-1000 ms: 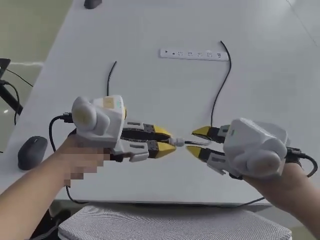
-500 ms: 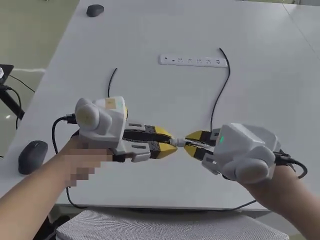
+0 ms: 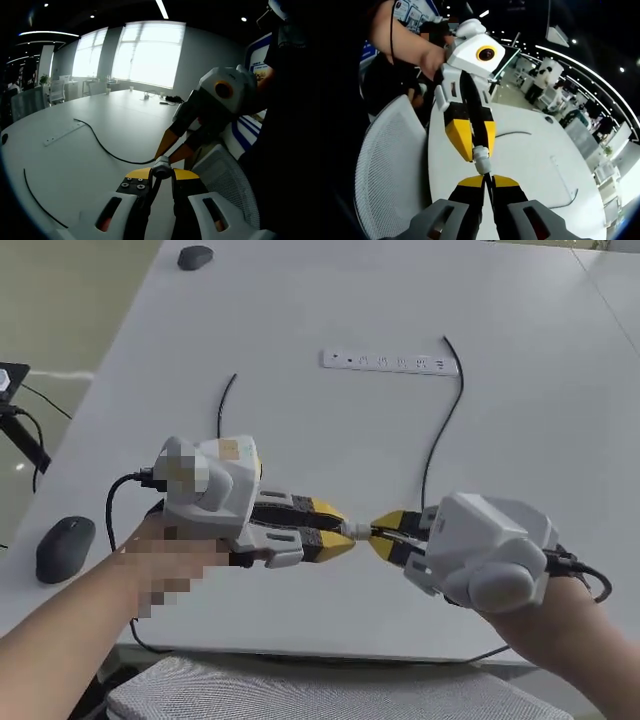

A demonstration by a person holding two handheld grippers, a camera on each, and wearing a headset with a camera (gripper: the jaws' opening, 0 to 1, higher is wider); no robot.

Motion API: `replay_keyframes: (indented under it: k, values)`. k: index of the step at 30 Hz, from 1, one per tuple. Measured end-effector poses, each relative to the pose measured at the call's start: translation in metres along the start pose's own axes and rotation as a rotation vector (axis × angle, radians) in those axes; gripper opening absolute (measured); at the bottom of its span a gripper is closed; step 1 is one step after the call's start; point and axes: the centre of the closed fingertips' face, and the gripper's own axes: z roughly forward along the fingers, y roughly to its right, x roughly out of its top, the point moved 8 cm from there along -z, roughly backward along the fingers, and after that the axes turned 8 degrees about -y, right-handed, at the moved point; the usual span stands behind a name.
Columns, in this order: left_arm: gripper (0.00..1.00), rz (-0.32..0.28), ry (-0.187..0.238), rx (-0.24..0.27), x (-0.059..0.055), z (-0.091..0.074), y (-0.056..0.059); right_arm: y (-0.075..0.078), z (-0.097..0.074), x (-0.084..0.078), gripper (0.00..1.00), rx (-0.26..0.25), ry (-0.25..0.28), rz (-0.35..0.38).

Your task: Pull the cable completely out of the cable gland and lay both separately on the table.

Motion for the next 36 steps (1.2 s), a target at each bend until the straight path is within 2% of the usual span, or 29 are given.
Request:
replay_keyframes:
  k: [7,12,17,26,36]
  values:
    - [0.15,0.006,-0.004,0.011,0.001,0.003,0.001,0.002,0.001,-0.004,0.00,0.004,0.009,0.052]
    - [0.15,0.005,-0.007,0.015,0.000,0.003,0.000,0.002,0.001,-0.007,0.00,-0.004,0.002,0.047]
    - [0.15,0.003,-0.005,0.020,0.001,0.004,0.001,0.004,0.001,-0.011,0.00,-0.004,0.014,0.083]
    - [0.15,-0.016,0.008,0.028,0.002,0.004,-0.002,0.009,0.002,-0.025,0.00,-0.035,-0.009,0.133]
    - [0.15,-0.042,0.044,0.041,0.006,0.001,-0.006,0.018,0.008,-0.045,0.00,-0.085,-0.045,0.246]
